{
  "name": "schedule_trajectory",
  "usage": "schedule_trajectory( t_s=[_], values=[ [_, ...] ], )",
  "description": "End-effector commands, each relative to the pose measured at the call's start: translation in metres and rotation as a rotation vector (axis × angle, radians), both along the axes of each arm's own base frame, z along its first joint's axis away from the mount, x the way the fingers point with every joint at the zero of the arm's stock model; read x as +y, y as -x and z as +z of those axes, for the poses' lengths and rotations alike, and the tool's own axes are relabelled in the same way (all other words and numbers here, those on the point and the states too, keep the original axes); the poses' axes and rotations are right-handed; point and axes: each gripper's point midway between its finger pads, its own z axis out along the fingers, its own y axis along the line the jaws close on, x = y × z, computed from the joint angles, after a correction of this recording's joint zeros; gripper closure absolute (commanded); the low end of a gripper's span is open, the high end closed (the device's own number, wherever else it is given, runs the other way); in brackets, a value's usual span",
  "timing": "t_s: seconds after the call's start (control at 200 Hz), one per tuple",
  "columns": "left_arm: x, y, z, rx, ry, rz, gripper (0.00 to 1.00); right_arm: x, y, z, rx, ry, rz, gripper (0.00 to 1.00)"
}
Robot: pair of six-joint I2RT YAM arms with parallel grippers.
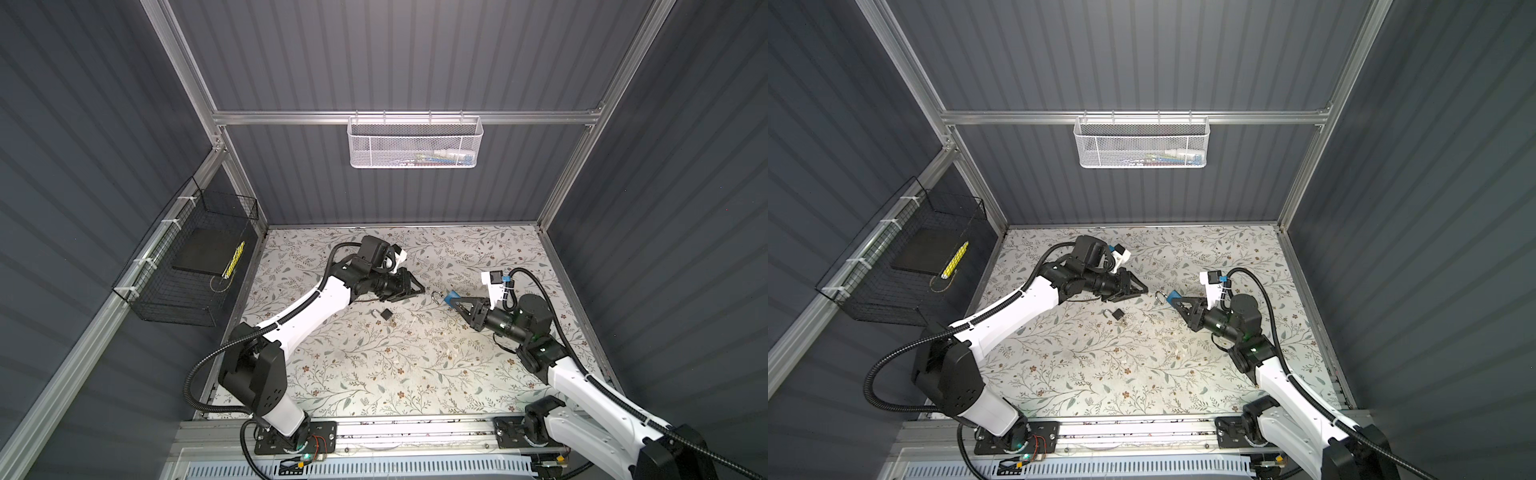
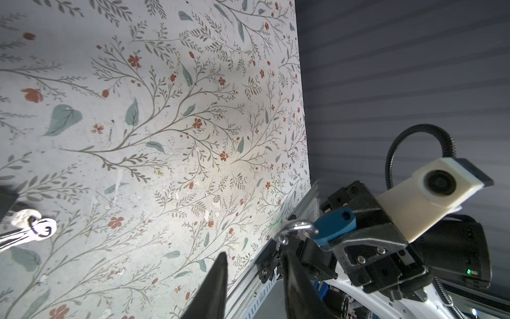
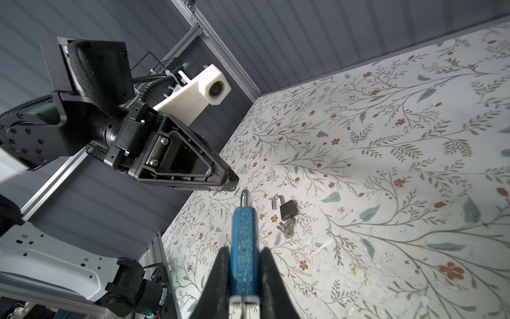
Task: Unlock with the key
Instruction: 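Lower the blue padlock onto the table with the right gripper while the left draws back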
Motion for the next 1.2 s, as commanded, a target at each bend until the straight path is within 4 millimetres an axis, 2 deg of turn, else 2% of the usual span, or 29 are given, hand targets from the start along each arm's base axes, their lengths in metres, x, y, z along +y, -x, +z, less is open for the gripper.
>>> schedule_trajectory(
  t_s=[0.0, 0.37, 0.385, 0.56, 0.935, 1.196],
  values=[
    [0.014, 0.0, 0.003, -0.01, -0.014, 0.051, 0.64, -0.006, -0.007, -0.002, 0.0, -0.003, -0.052, 1.0],
    [0.042, 0.003, -0.021, -0.018, -0.098, 0.134, 0.62, -0.005, -0.036, -0.035, 0.113, -0.023, -0.125, 1.0],
    [0.043, 0.003, -0.023, -0.015, -0.103, 0.137, 0.62, -0.005, -0.038, -0.044, 0.138, -0.015, -0.129, 1.0],
    [0.053, 0.004, -0.033, -0.021, -0.155, 0.158, 0.58, -0.003, -0.052, -0.067, 0.203, -0.027, -0.163, 0.98],
    [0.056, 0.006, -0.039, -0.015, -0.169, 0.165, 0.58, 0.003, -0.079, -0.126, 0.359, -0.038, -0.209, 0.97],
    [0.055, 0.005, -0.044, 0.0, -0.171, 0.168, 0.57, 0.006, -0.088, -0.15, 0.408, -0.063, -0.222, 0.94]
  ],
)
